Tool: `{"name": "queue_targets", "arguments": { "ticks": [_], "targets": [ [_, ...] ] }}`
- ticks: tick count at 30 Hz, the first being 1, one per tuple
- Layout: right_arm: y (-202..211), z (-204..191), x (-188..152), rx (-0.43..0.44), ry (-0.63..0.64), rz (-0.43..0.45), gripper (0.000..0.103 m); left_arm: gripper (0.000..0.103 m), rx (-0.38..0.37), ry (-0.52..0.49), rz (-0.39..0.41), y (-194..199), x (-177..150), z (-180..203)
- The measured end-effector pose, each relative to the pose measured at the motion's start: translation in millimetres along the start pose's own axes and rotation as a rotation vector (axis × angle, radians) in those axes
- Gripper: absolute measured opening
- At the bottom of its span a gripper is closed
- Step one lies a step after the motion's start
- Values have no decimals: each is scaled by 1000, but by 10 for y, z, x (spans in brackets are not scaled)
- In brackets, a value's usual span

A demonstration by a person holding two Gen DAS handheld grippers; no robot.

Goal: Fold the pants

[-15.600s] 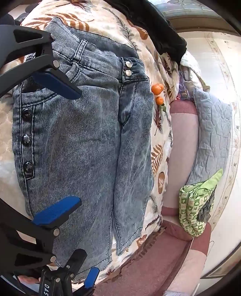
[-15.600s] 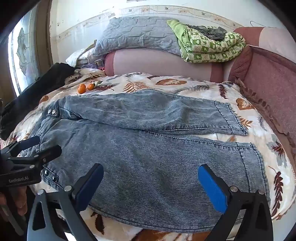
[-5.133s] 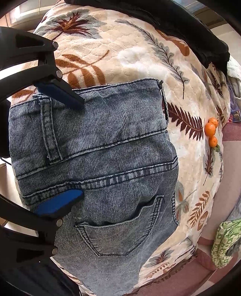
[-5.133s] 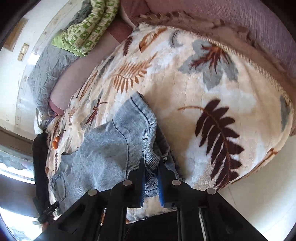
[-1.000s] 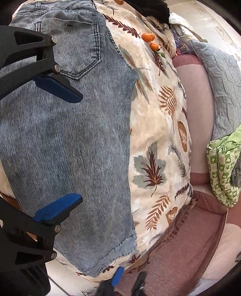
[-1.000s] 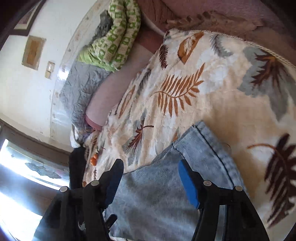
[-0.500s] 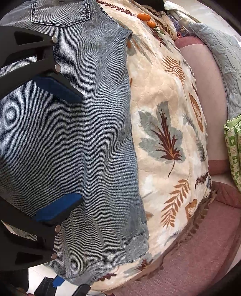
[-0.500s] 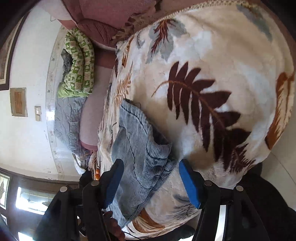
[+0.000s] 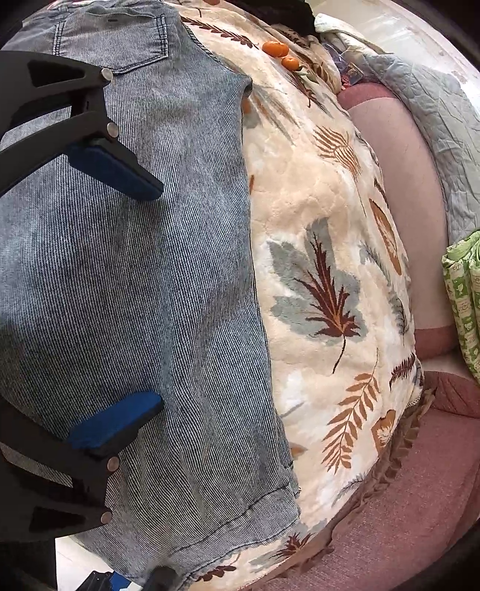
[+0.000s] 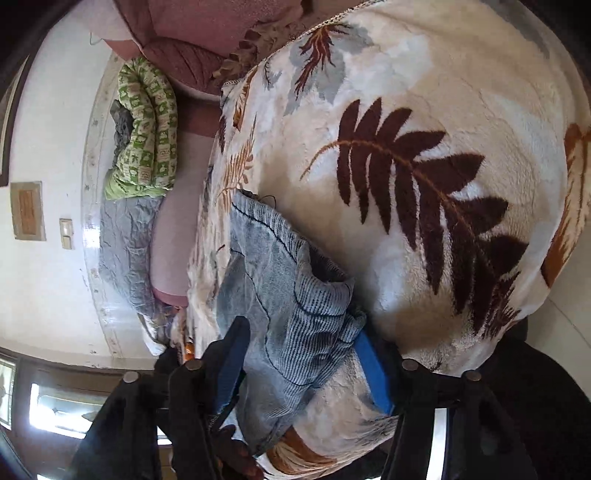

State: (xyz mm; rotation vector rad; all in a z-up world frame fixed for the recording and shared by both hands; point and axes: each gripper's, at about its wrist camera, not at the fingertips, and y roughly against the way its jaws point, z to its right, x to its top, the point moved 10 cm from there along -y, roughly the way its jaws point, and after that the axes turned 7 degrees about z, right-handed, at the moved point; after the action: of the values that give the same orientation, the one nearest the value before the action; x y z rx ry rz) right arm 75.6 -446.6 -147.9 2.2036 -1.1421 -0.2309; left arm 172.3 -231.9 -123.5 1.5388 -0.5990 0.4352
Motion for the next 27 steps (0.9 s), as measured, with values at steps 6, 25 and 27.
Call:
{"name": "queue_targets", "arguments": {
  "ticks": [6,25,27],
  "targets": [
    [10,-32,-5,-82,91,6,22,103,75,-55,-17,-68,-118,-137],
    [-630,-2392,-2462,3,1179,-84,17,103,103,552,215,1043,-557,-2840],
    [-1018,-2034,-2914,-8,1181,-230,23,103,140,599,207,1098,-709,-3130]
  ]
}}
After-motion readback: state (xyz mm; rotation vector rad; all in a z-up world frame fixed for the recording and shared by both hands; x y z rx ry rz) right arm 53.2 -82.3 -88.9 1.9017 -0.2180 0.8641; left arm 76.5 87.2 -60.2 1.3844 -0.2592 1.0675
